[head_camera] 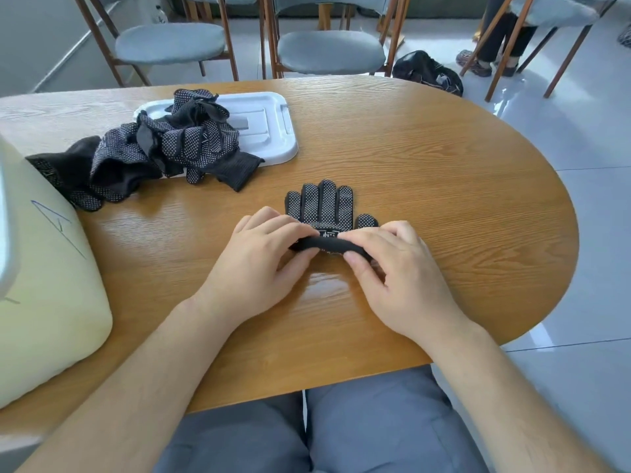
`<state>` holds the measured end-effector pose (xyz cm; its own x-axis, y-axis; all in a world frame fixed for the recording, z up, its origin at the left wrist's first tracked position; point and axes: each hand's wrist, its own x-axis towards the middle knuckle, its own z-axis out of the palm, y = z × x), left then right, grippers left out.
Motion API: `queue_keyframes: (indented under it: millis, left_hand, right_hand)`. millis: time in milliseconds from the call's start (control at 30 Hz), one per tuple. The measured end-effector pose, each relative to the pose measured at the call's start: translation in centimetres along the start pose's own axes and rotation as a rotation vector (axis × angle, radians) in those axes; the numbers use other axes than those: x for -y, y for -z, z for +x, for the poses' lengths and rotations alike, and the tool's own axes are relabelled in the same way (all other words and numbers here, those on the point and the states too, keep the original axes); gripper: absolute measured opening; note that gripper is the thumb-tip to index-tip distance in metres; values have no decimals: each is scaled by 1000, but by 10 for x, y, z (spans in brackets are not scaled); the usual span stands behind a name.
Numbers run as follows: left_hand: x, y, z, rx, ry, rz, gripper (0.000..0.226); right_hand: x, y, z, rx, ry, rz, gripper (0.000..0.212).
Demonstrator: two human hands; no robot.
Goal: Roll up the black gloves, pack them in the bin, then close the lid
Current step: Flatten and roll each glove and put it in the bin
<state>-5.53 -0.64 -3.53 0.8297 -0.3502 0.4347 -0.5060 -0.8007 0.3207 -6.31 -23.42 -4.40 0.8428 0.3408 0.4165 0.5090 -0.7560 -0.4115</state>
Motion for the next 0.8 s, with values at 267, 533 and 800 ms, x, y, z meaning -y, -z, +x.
queue_keyframes:
  millis: [267, 533, 800]
  left_hand:
    - [-8, -1, 0, -49, 187, -303, 23]
    - [8, -11, 11, -115, -22, -17, 17]
    - [11, -3, -1, 122, 76, 6, 54]
  right_hand:
    - [-1, 4, 15, 66, -184, 287, 21]
    - [-8, -8, 18, -53, -73, 55, 28]
    - [-18, -3, 11, 100, -33, 51, 46]
